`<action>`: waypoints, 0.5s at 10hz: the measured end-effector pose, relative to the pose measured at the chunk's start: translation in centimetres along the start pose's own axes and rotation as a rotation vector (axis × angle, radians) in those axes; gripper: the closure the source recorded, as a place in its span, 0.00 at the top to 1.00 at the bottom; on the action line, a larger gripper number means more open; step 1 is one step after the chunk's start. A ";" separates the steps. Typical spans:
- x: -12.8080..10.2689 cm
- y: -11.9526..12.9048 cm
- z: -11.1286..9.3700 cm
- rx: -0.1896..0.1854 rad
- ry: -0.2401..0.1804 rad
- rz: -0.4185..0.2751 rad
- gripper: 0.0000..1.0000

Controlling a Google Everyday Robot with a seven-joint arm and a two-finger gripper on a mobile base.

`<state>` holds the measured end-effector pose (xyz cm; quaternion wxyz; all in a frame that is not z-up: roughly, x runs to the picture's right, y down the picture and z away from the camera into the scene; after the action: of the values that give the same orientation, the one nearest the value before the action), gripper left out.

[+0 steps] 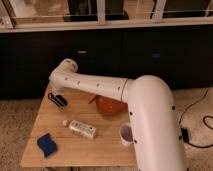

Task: Knock the eraser over

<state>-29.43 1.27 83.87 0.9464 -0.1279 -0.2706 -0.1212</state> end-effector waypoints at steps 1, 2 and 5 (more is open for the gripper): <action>0.0 0.0 0.0 0.000 0.000 0.000 0.80; 0.0 0.0 0.0 0.000 0.000 0.000 0.80; 2.0 -0.1 -0.7 0.009 0.014 0.024 0.80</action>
<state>-27.44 0.67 84.40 0.9502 -0.1262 -0.2631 -0.1096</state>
